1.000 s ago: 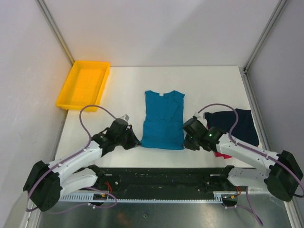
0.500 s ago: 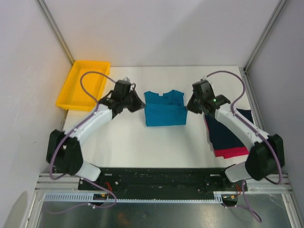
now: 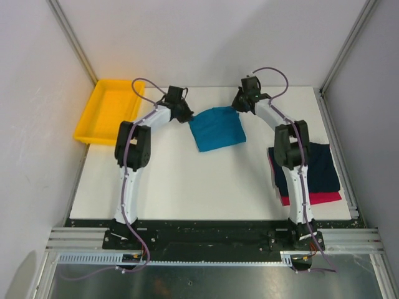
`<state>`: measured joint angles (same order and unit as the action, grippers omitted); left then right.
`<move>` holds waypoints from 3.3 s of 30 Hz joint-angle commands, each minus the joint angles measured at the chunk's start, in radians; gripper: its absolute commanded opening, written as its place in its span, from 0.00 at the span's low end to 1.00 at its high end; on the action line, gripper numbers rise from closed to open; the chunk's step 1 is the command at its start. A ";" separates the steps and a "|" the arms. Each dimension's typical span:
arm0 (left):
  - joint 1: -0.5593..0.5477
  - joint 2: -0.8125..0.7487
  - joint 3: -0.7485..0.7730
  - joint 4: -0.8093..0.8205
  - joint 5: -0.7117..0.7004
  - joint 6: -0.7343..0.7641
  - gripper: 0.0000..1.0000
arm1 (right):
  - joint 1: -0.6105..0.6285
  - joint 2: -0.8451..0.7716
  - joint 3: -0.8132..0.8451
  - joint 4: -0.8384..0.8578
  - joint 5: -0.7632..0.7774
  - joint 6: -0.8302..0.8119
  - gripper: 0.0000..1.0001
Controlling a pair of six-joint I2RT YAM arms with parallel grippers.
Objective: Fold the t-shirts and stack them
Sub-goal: Fold the long partially folded tshirt into a neat square, then smooth out wrinkles on the folded tshirt
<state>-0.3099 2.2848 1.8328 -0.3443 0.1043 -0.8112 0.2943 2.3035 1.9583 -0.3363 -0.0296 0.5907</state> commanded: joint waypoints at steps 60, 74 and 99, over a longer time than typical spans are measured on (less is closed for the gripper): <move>-0.010 -0.592 -0.718 0.078 0.188 0.129 0.06 | 0.195 -0.515 -0.618 -0.050 -0.014 0.012 0.29; 0.042 -0.364 -0.619 0.075 0.222 0.137 0.00 | 0.161 -0.298 -0.477 -0.063 -0.067 -0.009 0.23; 0.091 -0.615 -0.734 0.045 0.267 0.157 0.45 | 0.119 -0.362 -0.332 -0.295 0.093 -0.038 0.39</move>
<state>-0.2276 1.8420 1.2068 -0.2932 0.3897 -0.6540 0.4110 2.0632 1.5959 -0.5724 0.0013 0.5728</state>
